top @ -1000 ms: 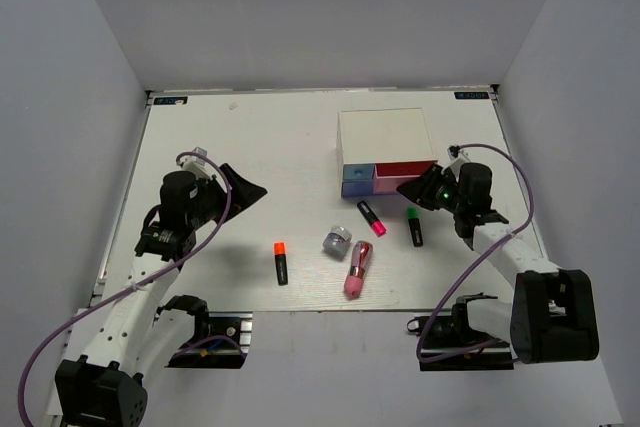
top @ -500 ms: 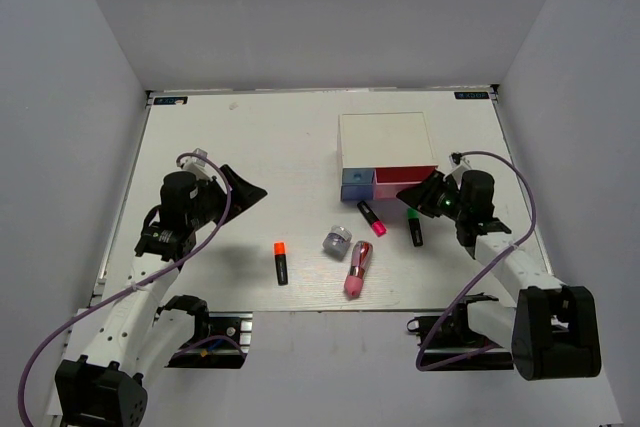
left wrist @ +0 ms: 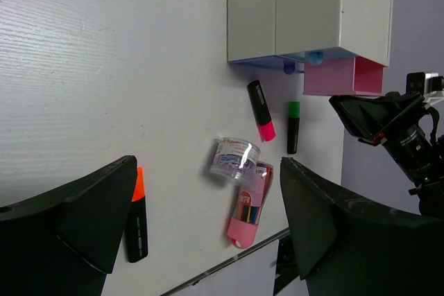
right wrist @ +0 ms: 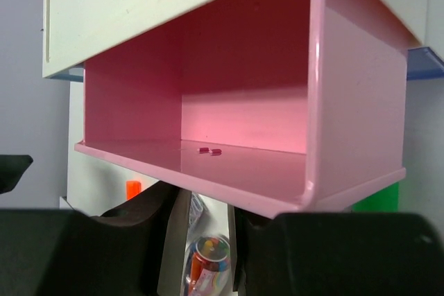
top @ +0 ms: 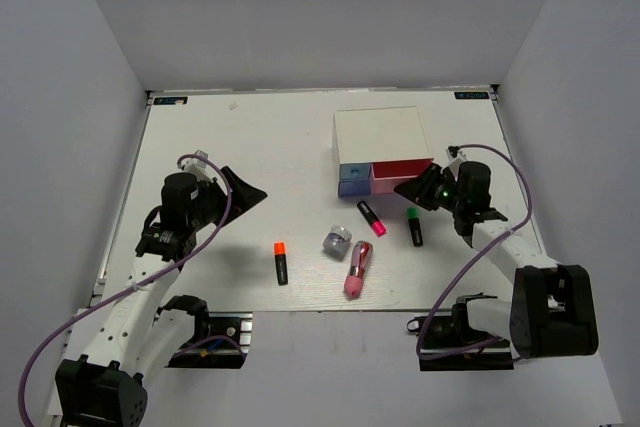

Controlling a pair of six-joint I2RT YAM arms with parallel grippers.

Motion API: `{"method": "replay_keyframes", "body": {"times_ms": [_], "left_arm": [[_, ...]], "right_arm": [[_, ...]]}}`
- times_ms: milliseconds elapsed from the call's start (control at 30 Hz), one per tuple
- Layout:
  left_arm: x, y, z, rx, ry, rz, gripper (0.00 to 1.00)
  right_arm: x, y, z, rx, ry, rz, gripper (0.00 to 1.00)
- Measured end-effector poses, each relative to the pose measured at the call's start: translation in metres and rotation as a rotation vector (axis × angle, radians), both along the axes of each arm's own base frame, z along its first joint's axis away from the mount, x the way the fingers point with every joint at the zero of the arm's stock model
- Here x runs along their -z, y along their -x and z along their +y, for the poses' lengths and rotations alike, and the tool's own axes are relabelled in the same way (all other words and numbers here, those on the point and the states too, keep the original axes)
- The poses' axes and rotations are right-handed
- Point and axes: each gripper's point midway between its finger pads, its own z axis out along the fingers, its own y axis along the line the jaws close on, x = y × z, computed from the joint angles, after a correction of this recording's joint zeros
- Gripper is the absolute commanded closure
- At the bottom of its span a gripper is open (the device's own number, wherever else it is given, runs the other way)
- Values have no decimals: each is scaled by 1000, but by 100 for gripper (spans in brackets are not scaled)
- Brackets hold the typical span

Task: Sort the stationery into containers
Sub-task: Open the drawer in the storage box.

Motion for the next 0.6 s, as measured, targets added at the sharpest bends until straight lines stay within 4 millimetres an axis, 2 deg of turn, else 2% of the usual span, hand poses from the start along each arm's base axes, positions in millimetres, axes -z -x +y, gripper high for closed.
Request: {"method": "replay_keyframes", "body": {"times_ms": [133,267,367,500,600], "left_arm": [[0,1,-2,10,6,2,8],[4,-5,-8,38,20,15,11],[14,-16,-16,70,31,57,20],[23,-34,-35,138,43,110,33],[22,-49,-59,213,47,124,34]], "right_arm": [[0,-10,1,-1,1,9,84],[0,-10,1,-1,1,9,84],[0,-9,1,2,3,7,84],[0,-7,-1,7,7,0,84],[0,-6,-1,9,9,-1,84]]}}
